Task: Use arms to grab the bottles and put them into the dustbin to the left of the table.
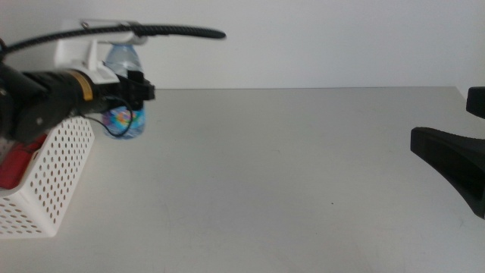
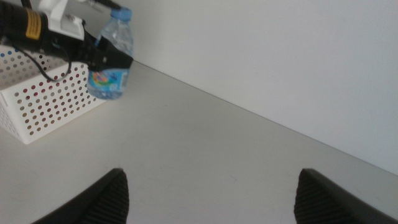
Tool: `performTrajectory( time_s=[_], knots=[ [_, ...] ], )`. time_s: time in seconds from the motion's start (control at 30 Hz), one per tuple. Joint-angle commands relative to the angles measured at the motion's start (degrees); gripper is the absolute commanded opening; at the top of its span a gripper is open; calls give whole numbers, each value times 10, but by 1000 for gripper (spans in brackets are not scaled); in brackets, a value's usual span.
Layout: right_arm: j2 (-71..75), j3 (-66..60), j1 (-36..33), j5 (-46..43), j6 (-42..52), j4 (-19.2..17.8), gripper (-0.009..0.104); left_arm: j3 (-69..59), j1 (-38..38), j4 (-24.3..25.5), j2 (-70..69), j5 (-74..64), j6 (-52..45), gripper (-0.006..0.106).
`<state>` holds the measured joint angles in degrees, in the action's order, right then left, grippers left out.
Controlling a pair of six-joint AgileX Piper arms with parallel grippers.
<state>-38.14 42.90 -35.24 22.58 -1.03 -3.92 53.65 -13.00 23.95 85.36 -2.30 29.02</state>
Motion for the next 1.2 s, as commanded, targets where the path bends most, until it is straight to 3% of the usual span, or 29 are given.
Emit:
performTrajectory(
  time_s=[0.0, 0.03, 0.13, 0.2, 0.27, 0.5, 0.93, 1.07, 1.17],
  knots=[
    [-2, 14, -2, -40, 6, -5, 68, 90, 24, -26, -47, -111, -37, 4],
    [-2, 14, -2, -40, 6, -5, 68, 124, 32, -52, -47, -182, -78, 4],
    [-2, 14, -2, -40, 6, -5, 68, 212, 78, -210, -42, -358, -290, 4],
    [-2, 14, -2, -40, 6, -5, 68, 247, 114, -284, -38, -410, -406, 4],
    [-2, 14, -2, -40, 6, -5, 68, 273, 152, -324, -37, -440, -459, 4],
    [-2, 14, -2, -40, 6, -5, 68, 299, 275, -327, -27, -457, -471, 4],
    [-2, 14, -2, -40, 6, -5, 68, 299, 291, -326, 110, -489, -480, 5],
    [-2, 14, -2, -40, 6, -5, 68, 299, 291, -325, 144, -489, -482, 16],
    [-2, 14, -2, -40, 6, -5, 68, 299, 291, -327, 163, -491, -485, 32]
  ],
)
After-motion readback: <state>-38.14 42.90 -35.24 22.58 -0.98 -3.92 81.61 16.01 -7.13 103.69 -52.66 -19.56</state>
